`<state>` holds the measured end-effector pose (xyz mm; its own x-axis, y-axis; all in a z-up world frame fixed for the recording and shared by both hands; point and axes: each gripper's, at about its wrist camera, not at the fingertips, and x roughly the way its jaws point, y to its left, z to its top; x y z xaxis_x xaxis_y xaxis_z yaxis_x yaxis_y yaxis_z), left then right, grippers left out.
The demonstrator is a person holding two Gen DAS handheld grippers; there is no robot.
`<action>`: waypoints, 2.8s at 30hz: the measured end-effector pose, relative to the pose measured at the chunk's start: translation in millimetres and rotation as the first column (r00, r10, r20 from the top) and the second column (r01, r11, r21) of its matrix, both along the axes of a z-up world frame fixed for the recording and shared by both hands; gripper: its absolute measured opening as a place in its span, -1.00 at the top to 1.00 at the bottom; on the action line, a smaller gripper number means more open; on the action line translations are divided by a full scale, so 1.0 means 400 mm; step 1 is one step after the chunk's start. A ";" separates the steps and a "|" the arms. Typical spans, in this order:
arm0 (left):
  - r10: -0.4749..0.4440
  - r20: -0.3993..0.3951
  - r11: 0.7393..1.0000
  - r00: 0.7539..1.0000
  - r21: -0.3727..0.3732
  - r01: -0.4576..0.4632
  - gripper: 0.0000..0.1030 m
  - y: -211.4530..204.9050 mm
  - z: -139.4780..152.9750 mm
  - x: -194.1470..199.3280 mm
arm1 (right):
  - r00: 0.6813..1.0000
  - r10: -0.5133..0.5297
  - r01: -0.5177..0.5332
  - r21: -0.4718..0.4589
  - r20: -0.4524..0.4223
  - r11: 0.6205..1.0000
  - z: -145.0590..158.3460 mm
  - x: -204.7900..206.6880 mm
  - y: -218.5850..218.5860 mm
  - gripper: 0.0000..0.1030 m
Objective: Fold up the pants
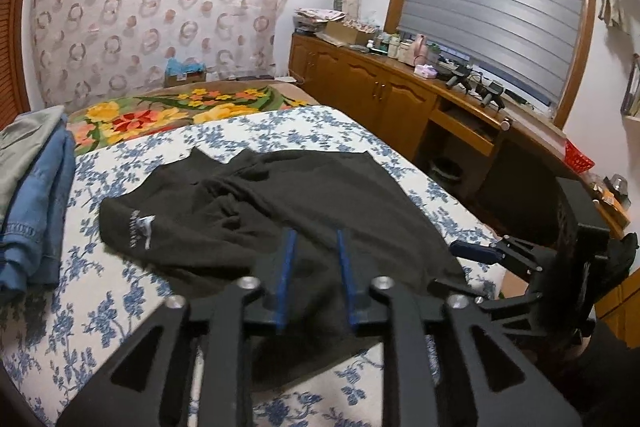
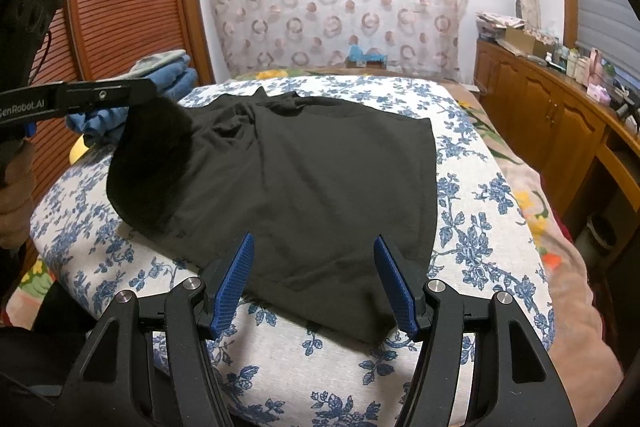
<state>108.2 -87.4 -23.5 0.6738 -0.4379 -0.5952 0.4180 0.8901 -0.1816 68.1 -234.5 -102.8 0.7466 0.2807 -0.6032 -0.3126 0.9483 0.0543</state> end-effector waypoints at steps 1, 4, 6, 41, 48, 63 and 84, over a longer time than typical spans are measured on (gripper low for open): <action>0.003 -0.001 1.000 1.000 -0.007 -0.003 0.28 0.009 -0.001 -0.001 | 1.000 0.000 0.000 0.002 -0.001 1.000 0.000 0.000 0.000 -0.24; 0.022 -0.002 0.999 1.000 -0.025 -0.022 -0.10 0.044 -0.004 -0.006 | 1.000 -0.003 0.003 0.003 0.002 1.000 0.000 -0.001 0.002 -0.24; 0.042 0.006 0.999 0.999 -0.022 -0.042 -0.13 0.066 -0.007 -0.012 | 1.000 0.002 -0.002 0.002 0.000 1.000 -0.001 -0.002 0.005 -0.24; 0.177 -0.100 0.979 0.979 0.119 -0.165 -0.15 0.150 -0.218 -0.056 | 0.961 0.256 -0.256 0.010 -0.105 0.967 -0.004 0.131 0.241 0.49; 0.177 -0.098 0.980 0.979 0.110 -0.166 -0.15 0.154 -0.216 -0.059 | 0.949 0.271 -0.273 0.005 -0.160 0.962 -0.024 0.174 0.274 0.50; 0.224 -0.077 0.973 0.972 0.075 -0.219 -0.15 0.174 -0.174 -0.076 | 0.943 0.318 -0.321 -0.006 -0.099 0.947 0.025 0.146 0.288 0.98; 0.211 -0.044 0.976 0.976 0.055 -0.209 -0.15 0.150 -0.128 -0.061 | 0.965 0.211 -0.199 -0.085 0.158 0.976 0.197 0.069 0.175 0.99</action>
<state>83.8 -27.4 -74.8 0.7166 -0.2587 -0.6477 0.2126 0.9655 -0.1504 95.7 -164.6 -24.0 0.7680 0.4012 -0.4992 -0.5000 0.8627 -0.0761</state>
